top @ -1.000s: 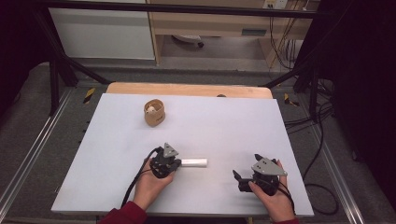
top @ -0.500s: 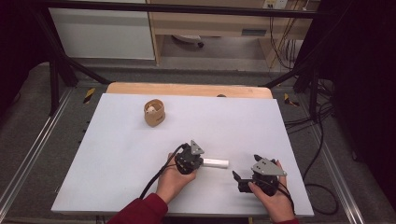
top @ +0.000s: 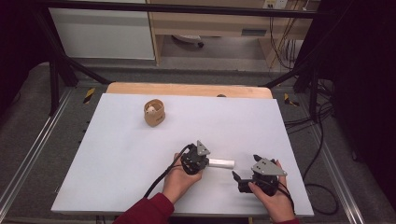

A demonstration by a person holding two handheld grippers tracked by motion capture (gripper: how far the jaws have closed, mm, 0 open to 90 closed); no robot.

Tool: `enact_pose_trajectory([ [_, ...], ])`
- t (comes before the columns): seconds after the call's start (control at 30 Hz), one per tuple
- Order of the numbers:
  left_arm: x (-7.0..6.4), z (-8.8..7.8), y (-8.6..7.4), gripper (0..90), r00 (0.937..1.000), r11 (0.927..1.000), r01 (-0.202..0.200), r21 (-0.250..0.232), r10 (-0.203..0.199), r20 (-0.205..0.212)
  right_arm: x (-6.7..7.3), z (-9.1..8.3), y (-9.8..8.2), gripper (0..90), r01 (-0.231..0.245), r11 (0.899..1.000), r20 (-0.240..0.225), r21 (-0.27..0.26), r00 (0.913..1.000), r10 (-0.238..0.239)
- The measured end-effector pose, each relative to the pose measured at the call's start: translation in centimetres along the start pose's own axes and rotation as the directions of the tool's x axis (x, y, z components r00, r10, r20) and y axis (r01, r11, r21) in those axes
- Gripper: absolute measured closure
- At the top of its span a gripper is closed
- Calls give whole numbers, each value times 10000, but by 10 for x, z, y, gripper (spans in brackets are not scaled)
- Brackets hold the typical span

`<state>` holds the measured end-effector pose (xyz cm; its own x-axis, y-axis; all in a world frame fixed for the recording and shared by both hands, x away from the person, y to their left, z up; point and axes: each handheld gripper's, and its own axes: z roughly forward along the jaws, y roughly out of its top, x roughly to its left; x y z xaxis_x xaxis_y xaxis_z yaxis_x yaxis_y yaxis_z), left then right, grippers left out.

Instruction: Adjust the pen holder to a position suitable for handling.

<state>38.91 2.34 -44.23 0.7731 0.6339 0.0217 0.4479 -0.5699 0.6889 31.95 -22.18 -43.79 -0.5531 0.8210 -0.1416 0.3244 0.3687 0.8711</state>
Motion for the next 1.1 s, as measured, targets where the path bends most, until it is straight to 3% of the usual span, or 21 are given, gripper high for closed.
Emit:
enact_pose_trajectory([
  [0.2, 13, -30, -7, 900, 9986, 9972, 10, -742, -50, -536, 3, 3, 5, 35, 205, 9998, -251, 53, 9995, -203],
  [0.4, 42, -80, -42, 900, 9907, 9906, 251, -1348, -427, -1292, 12, 10, 17, 48, 879, 9946, -664, 544, 9942, -842],
  [0.5, 63, -105, -66, 900, 9820, 9867, 521, -1540, -787, -1716, 13, 16, 24, 69, 1196, 9875, -1123, 1027, 9878, -1080],
  [0.6, 78, -126, -89, 896, 9698, 9780, 971, -1848, -1347, -2032, 11, 25, 31, 79, 1613, 9750, -1633, 1525, 9771, -1361],
  [0.7, 85, -142, -103, 805, 9566, 9675, 1135, -2258, -1679, -2384, 7, 34, 37, 84, 1892, 9631, -2074, 1912, 9669, -1488],
  [0.8, 90, -152, -117, 600, 9363, 9500, 1257, -2859, -2088, -2822, 3, 42, 41, 102, 2200, 9511, -2335, 2170, 9577, -1683],
  [0.87, 96, -158, -123, 475, 9287, 9301, 1568, -3321, -2533, -2709, 1, 46, 42, 109, 2357, 9429, -2432, 2353, 9536, -1777],
  [0.93, 100, -165, -128, 339, 9209, 9152, 1764, -3625, -2835, -2677, -1, 51, 39, 123, 2396, 9383, -2600, 2492, 9499, -1735],
  [0.97, 101, -168, -130, 298, 9154, 9055, 1862, -3812, -3008, -2675, -2, 54, 38, 124, 2420, 9353, -2678, 2583, 9481, -1714],
  [1.03, 103, -171, -135, 209, 9106, 8886, 1928, -4162, -3201, -2615, -5, 58, 35, 138, 2482, 9301, -2751, 2708, 9459, -1723],
  [1.1, 105, -172, -137, 169, 9037, 8760, 2098, -4343, -3433, -2559, -8, 62, 33, 154, 2435, 9298, -2791, 2760, 9460, -1649],
])
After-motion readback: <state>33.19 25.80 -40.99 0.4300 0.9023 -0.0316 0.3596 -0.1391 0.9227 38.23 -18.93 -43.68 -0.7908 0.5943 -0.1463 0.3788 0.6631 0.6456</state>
